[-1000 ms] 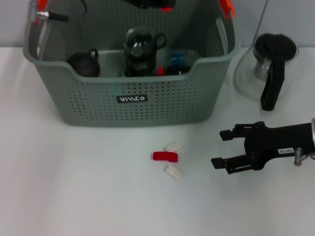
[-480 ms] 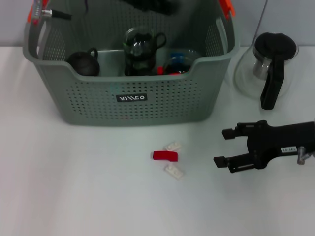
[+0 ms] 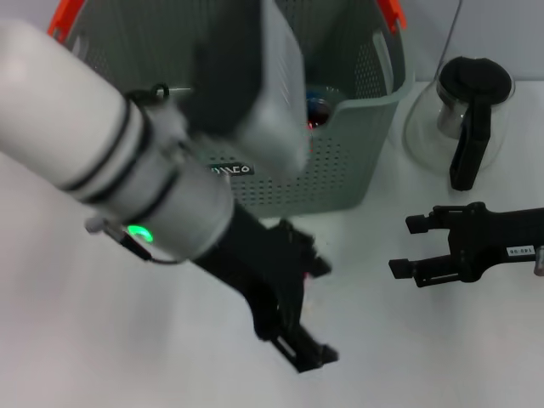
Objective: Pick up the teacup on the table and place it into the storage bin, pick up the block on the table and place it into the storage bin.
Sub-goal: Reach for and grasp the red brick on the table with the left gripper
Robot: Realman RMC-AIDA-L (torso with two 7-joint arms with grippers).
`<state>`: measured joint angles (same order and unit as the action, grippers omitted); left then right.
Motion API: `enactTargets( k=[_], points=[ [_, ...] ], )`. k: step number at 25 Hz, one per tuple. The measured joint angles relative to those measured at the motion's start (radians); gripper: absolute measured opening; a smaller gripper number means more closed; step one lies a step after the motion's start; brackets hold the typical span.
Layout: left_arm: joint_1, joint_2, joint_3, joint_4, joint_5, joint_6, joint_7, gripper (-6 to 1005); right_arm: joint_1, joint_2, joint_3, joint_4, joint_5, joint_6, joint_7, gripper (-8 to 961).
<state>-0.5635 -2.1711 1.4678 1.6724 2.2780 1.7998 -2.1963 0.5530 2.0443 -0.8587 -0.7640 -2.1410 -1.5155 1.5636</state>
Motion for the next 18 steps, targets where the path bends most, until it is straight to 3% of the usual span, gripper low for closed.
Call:
enactTargets(
  k=[5,11,18],
  points=[
    [-0.037,-0.001,0.153,-0.167,0.157,-0.145,0.001,952,-0.004,0.002,0.003,0.0,0.0,0.0,0.006,914],
    [-0.102,-0.001,0.251,-0.396,0.335,-0.421,-0.005,942,-0.018,0.01,0.001,0.0,0.0,0.0,0.006,914],
    [-0.148,-0.001,0.288,-0.533,0.402,-0.559,-0.035,883,-0.029,0.013,0.0,0.001,0.0,0.0,0.006,914]
  ],
)
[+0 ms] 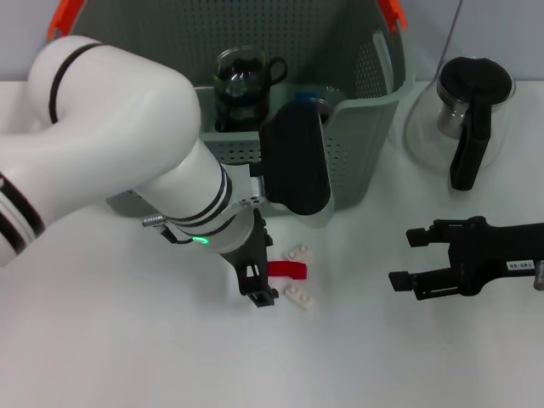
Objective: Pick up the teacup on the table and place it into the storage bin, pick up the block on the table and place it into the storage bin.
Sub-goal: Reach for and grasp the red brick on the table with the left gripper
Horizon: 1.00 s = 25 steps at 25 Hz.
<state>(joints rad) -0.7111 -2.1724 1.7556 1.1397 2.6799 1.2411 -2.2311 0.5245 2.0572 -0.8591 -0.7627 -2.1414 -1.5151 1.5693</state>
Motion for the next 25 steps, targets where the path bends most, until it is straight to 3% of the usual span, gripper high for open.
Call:
enactTargets(
  k=[4,15,25],
  points=[
    [-0.01,0.001,0.001,-0.025,0.005,-0.027,-0.004,769,-0.002,0.0,0.0,0.011,0.0,0.004,-0.004,914],
    [-0.026,-0.003,0.032,-0.065,0.003,-0.074,-0.021,589,-0.001,0.0,-0.004,0.011,0.0,0.01,-0.009,915],
    [-0.035,-0.005,0.061,-0.082,-0.004,-0.102,-0.031,534,0.0,0.001,-0.004,0.011,0.0,0.012,-0.009,915]
  ],
)
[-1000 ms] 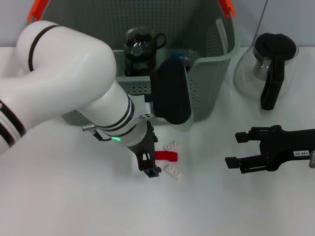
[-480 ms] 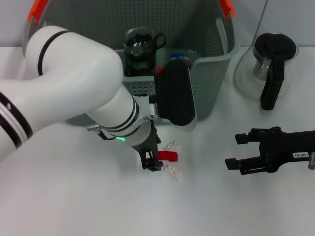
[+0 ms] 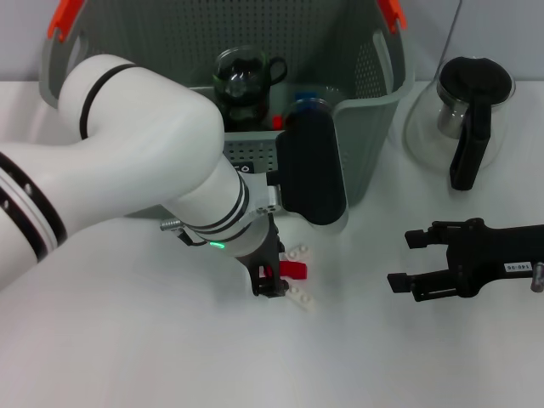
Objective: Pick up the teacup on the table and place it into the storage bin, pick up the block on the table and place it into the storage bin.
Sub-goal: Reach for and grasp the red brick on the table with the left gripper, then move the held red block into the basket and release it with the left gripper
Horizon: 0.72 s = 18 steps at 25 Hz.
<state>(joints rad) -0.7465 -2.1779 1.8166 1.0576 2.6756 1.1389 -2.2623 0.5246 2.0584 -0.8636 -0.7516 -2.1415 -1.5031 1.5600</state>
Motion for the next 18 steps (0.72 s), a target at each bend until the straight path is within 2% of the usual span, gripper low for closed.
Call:
enactTargets(
  k=[4,9,18],
  points=[
    [-0.016,0.0,0.005,-0.022,0.0,0.001,-0.012,508,0.0,0.0,0.0,0.0,0.0,0.0,0.0,915],
    [-0.04,0.0,0.007,-0.046,-0.007,0.011,-0.037,282,0.0,0.0,0.0,0.0,0.0,-0.002,0.0,915],
    [-0.055,0.0,-0.002,-0.032,-0.024,0.05,-0.077,214,0.0,-0.001,0.0,0.0,0.0,-0.005,-0.002,914]
  ],
)
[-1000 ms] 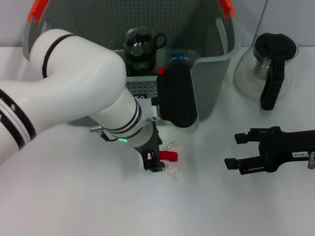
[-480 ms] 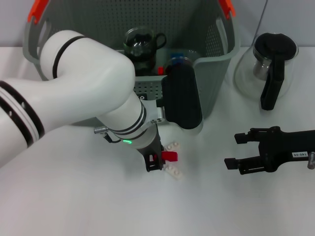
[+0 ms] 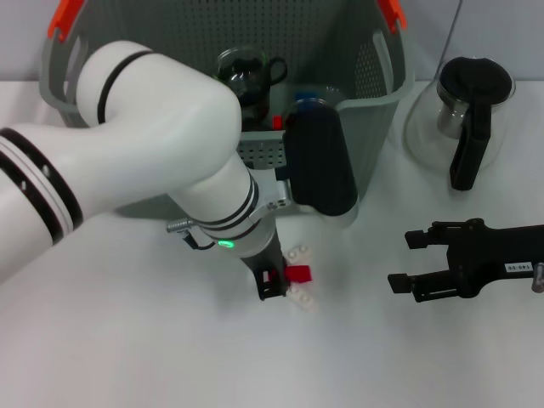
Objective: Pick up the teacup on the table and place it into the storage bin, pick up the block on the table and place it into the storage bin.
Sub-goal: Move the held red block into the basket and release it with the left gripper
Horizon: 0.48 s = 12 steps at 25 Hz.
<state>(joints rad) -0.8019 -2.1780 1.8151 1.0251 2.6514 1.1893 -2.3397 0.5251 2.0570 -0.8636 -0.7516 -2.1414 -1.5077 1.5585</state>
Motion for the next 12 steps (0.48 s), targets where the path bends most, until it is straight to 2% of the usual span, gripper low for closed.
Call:
enactTargets(
  k=[3,6,9,12],
  points=[
    [0.013,0.002,-0.031,0.055,-0.024,0.048,-0.01,198,-0.002,-0.002,0.0,0.0,0.0,0.002,-0.001,914],
    [0.048,0.002,-0.135,0.158,-0.07,0.153,-0.024,196,-0.003,-0.005,0.001,0.0,0.0,0.003,-0.002,914],
    [0.093,0.004,-0.303,0.259,-0.175,0.299,-0.045,194,-0.008,-0.009,0.006,0.0,0.0,-0.002,0.002,914],
    [0.135,0.01,-0.558,0.335,-0.396,0.495,-0.013,193,-0.016,-0.014,0.011,0.0,0.0,-0.004,0.009,914]
  ],
)
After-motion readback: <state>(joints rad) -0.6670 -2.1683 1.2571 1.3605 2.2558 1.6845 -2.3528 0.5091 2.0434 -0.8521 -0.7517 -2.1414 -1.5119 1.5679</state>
